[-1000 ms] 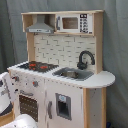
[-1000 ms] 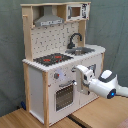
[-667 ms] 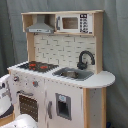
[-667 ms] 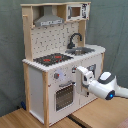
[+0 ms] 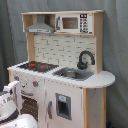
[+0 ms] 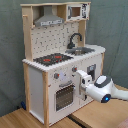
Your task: Play with the kitchen
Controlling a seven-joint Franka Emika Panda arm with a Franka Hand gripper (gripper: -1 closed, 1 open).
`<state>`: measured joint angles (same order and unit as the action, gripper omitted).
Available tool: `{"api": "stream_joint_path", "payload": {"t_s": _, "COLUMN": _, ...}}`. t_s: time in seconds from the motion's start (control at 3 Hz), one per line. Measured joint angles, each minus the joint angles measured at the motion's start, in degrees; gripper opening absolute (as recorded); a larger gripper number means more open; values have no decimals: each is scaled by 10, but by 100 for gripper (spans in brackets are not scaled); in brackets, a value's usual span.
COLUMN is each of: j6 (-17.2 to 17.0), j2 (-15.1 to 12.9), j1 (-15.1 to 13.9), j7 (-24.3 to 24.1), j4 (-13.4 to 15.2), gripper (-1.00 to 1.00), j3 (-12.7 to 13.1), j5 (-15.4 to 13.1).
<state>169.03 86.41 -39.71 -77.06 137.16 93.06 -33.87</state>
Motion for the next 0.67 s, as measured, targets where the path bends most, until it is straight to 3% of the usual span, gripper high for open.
{"api": "stream_joint_path", "payload": {"t_s": 0.33, "j6": 1, "j2": 0, "j1": -37, "j7": -25, "j4": -8, "gripper": 100, "j3": 34, "j5": -5}}
{"api": "stream_joint_path", "payload": {"t_s": 0.67, "j6": 1, "j2": 0, "j1": -80, "j7": -30, "j4": -47, "gripper": 100, "j3": 32, "j5": -5}}
